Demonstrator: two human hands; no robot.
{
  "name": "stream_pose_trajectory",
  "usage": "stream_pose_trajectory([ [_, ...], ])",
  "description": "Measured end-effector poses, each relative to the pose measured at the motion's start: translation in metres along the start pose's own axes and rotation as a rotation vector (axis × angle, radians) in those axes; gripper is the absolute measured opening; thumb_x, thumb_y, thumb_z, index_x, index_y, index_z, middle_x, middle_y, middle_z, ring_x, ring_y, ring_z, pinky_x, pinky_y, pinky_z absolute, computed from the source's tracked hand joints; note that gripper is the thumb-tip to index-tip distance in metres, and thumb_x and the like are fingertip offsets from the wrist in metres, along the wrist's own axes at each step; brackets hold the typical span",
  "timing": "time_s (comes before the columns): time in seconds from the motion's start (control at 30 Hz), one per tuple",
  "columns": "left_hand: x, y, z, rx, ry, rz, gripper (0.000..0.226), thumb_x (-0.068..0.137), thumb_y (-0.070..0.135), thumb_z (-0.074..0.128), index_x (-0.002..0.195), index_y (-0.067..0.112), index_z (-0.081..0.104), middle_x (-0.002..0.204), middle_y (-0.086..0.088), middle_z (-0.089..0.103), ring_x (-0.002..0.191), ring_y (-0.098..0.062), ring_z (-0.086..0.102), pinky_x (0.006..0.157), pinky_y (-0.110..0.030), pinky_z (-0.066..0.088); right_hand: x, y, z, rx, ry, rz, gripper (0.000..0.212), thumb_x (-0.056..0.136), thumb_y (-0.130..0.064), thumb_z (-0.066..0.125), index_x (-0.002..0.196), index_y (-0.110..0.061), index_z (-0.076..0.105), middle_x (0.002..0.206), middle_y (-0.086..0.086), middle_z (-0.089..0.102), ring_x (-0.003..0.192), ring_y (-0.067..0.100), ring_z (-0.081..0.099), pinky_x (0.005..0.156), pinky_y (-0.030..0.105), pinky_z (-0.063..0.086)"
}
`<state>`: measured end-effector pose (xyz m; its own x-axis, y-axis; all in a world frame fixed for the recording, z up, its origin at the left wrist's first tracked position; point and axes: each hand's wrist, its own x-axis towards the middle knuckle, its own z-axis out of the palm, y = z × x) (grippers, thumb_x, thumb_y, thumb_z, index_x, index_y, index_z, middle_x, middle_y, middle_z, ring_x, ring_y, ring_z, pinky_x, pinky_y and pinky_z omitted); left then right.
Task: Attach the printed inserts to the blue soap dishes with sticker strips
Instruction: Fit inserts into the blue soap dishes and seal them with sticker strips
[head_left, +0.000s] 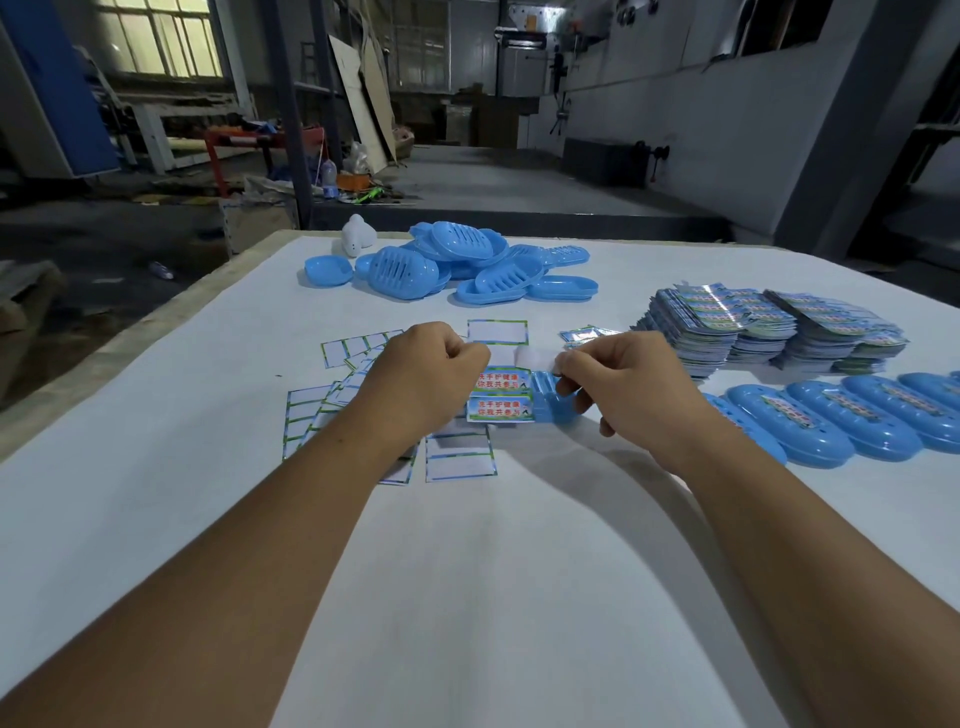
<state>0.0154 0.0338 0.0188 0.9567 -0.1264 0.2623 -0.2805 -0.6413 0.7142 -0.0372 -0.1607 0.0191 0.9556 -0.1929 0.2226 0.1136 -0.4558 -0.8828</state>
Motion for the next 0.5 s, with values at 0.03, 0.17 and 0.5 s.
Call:
stream_pose_trajectory([
  [0.03, 0.000, 0.000, 0.000, 0.040, -0.015, -0.013, 0.029, 0.091, 0.037, 0.049, 0.077, 0.013, 0.057, 0.074, -0.005, 0.063, 0.076, -0.023, 0.060, 0.067, -0.039, 0.050, 0.000, 0.000, 0.000, -0.011, -0.004, 0.008, 0.025, 0.092, -0.018, 0.065, 0.072, -0.009, 0.076, 0.069, 0.003, 0.073, 0.054, 0.010, 0.058, 0.041, 0.024, 0.044],
  [0.17, 0.002, -0.001, -0.002, 0.227, -0.030, -0.072, 0.032, 0.097, 0.036, 0.036, 0.080, 0.012, 0.049, 0.081, -0.006, 0.055, 0.079, -0.024, 0.052, 0.062, -0.035, 0.036, 0.001, 0.002, -0.002, -0.037, 0.003, 0.031, 0.023, 0.091, -0.019, 0.065, 0.073, -0.010, 0.077, 0.072, 0.007, 0.074, 0.058, 0.017, 0.057, 0.042, 0.024, 0.044],
  [0.5, 0.002, -0.012, -0.018, 0.821, -0.001, -0.188, 0.023, 0.097, 0.043, 0.044, 0.092, 0.020, 0.045, 0.074, 0.000, 0.040, 0.084, -0.023, 0.050, 0.067, -0.033, 0.036, 0.003, 0.006, 0.001, -0.150, 0.063, 0.003, 0.026, 0.086, -0.024, 0.065, 0.065, -0.010, 0.073, 0.058, 0.008, 0.067, 0.043, 0.012, 0.046, 0.042, 0.025, 0.042],
])
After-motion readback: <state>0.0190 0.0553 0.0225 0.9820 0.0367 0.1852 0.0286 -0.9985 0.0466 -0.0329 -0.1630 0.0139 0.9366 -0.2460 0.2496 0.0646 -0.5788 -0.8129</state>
